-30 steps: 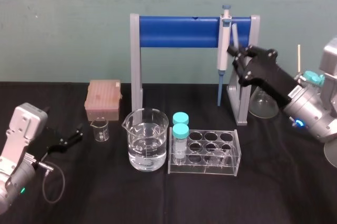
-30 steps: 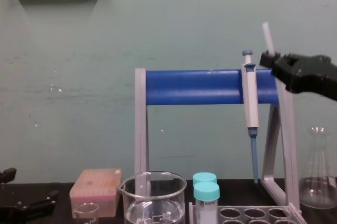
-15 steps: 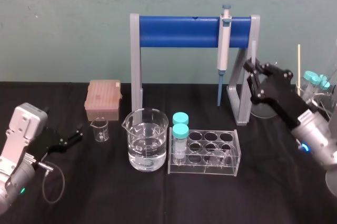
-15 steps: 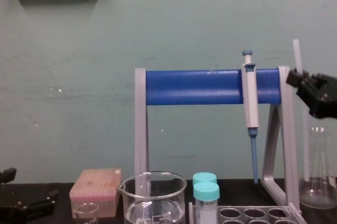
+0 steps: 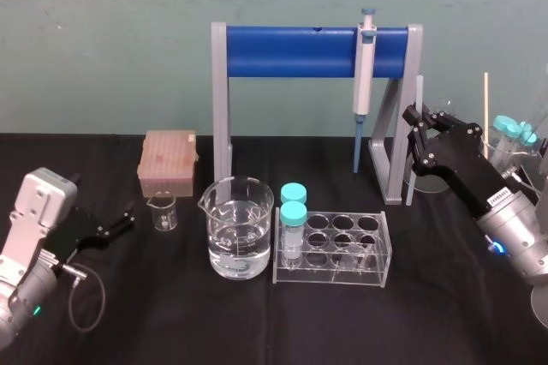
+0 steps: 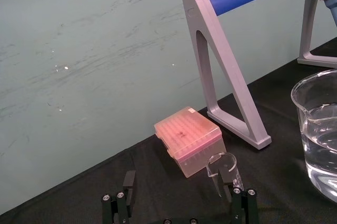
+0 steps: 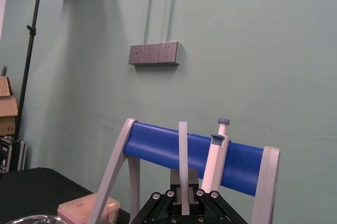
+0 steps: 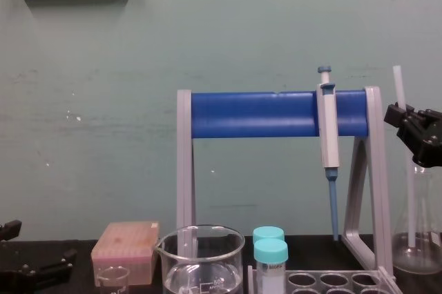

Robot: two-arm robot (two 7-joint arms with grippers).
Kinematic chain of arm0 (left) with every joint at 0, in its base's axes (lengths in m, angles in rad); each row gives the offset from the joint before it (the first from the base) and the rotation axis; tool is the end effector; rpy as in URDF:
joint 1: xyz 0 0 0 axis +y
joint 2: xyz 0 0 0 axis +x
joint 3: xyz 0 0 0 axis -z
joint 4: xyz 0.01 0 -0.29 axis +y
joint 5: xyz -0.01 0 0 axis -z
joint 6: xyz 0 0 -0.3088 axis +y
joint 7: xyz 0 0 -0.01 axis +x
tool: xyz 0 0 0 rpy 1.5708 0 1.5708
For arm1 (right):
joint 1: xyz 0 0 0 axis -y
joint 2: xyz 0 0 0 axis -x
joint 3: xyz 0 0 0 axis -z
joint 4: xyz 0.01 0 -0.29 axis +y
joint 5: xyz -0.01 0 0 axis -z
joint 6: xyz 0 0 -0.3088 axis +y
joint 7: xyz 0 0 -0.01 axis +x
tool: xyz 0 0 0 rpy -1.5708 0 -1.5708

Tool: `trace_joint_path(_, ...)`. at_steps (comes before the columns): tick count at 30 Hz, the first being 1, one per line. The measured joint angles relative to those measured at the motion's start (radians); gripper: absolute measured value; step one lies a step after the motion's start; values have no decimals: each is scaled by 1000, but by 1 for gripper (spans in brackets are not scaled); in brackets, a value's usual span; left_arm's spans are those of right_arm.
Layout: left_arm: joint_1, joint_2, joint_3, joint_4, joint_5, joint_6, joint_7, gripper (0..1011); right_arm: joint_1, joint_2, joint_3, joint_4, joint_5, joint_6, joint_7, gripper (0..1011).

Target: Pick up the stirring rod with one hand, then place it down.

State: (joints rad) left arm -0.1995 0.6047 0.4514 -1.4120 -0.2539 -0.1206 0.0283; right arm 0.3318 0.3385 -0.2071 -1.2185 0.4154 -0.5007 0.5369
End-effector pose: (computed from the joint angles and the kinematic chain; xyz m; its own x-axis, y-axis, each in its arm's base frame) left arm 0.3581 0.0827 -0.3023 0.2923 0.8803 0.3737 -0.9552 0.2874 0.0702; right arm 0.4146 -0.0768 -0.2825 0.5203 -0.8332 0.1874 0.7461 0.5502 0.3750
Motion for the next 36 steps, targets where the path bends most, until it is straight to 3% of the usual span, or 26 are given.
trace_joint_path(36, 0, 0, 0, 0, 0, 0, 0, 1000, 0, 3, -5, 0, 7, 1, 8, 66)
